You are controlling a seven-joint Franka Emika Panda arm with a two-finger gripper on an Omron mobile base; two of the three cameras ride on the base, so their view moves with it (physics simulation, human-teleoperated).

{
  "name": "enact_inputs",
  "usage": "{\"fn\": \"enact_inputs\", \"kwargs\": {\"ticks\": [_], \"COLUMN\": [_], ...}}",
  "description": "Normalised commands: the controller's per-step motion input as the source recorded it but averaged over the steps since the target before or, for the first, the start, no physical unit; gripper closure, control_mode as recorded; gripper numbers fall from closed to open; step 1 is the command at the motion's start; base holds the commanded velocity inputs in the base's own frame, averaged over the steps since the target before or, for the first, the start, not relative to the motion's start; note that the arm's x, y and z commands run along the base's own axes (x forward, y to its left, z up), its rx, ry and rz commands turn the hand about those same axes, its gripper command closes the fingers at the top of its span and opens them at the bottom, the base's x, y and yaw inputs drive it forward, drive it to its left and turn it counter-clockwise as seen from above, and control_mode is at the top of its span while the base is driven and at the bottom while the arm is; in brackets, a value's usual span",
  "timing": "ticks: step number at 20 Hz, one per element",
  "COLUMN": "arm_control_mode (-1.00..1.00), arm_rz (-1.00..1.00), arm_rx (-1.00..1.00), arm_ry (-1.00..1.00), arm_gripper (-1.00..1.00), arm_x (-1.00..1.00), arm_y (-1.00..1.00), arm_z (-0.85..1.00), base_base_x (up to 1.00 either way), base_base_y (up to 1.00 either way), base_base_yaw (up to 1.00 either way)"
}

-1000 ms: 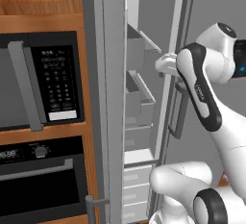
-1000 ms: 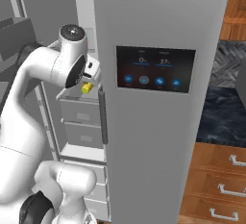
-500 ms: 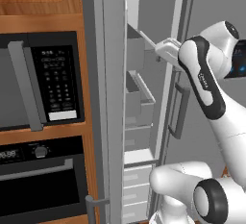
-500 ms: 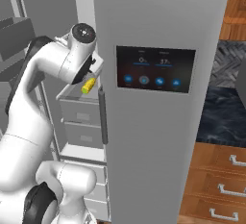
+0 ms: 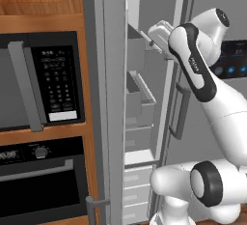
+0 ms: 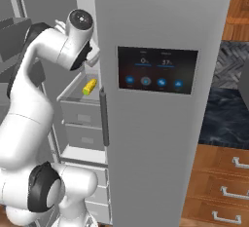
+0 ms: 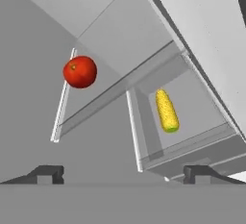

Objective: Take the tomato and corn out of the freezer and place them in the tupperware container on the counter. Then put the tupperware containing the vegetables back in the freezer.

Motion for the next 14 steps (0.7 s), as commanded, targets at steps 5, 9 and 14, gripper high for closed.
{"fn": "enact_inputs", "kwargs": {"ticks": [5, 9, 14], "arm_control_mode": [-1.00, -1.00, -1.00], "arm_rz": [-0.16, -0.07, 0.00], "arm_rx": [0.09, 0.16, 0.19], "arm_ry": [0.00, 0.01, 0.04], "arm_gripper": [-1.00, -1.00, -1.00], "arm_x": [0.42, 0.58, 0.59], "arm_y": [0.37, 0.26, 0.19], "arm_z": [0.06, 0.01, 0.00], "base_base_x": [0.00, 0.00, 0.00], "base_base_y": [0.00, 0.00, 0.00], "base_base_yaw": [0.00, 0.00, 0.00]}}
